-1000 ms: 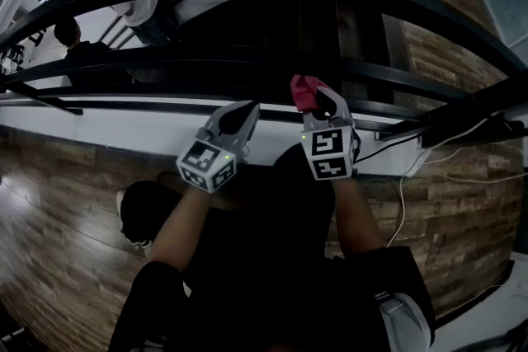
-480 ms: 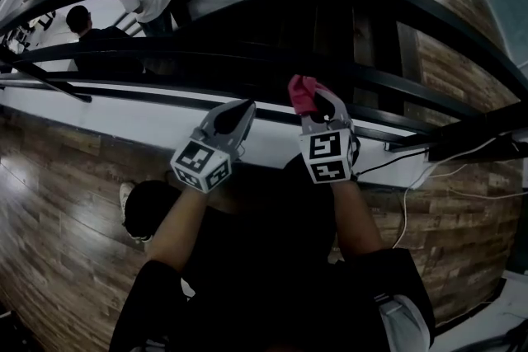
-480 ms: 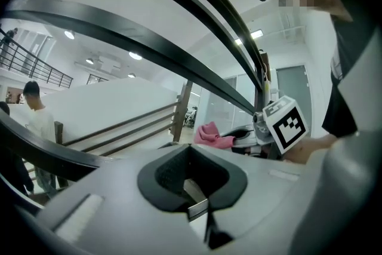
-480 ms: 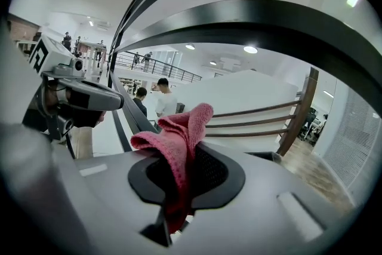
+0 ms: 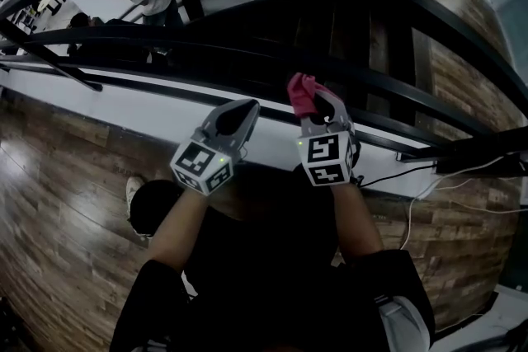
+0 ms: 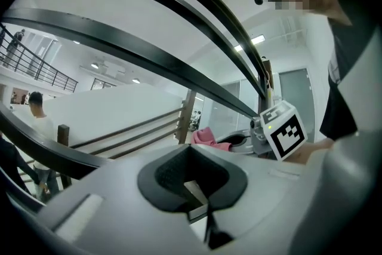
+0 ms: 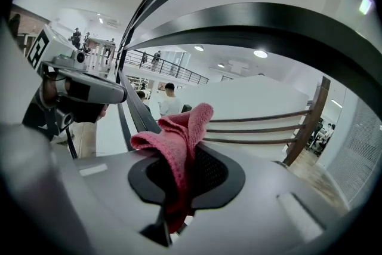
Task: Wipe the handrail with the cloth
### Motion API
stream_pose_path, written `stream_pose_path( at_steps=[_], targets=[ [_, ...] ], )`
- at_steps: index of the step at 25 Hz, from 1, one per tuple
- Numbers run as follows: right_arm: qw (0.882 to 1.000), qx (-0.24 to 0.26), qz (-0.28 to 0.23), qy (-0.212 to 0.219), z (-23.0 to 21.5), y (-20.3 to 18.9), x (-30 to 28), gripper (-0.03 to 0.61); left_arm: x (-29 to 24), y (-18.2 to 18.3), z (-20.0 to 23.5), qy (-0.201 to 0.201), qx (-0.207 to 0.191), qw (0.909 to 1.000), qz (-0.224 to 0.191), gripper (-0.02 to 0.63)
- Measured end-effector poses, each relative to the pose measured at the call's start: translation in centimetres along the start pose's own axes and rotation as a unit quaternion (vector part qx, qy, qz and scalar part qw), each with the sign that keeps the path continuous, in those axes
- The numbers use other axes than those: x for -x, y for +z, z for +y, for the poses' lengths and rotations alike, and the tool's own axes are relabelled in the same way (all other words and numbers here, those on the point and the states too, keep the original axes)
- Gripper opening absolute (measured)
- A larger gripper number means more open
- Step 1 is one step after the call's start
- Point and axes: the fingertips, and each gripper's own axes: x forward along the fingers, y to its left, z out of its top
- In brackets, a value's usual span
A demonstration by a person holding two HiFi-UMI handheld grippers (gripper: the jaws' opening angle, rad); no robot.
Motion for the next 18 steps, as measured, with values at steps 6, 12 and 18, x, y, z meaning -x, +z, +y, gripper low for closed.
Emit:
stream_pose_path(
  at_steps=[6,12,18],
  targets=[
    [1.0,0.021,-0.005,0.012,2.4,1.7,-1.5,0.044,1.7,1.4,1.6,0.006,-0.004,0.9999,-0.008,-0.002],
    [0.998,0.051,-0.011,0.023,5.2,4.0,-3.5,0.044,4.6,3.2,3.8,0.01,-0.04,0.9991,-0.004,-0.002],
    [0.998,0.061,-0.006,0.024,8.1,6.2,-5.1,0.044,7.4,3.9,7.4,0.018,-0.093,0.9952,0.024,-0.002]
  ],
)
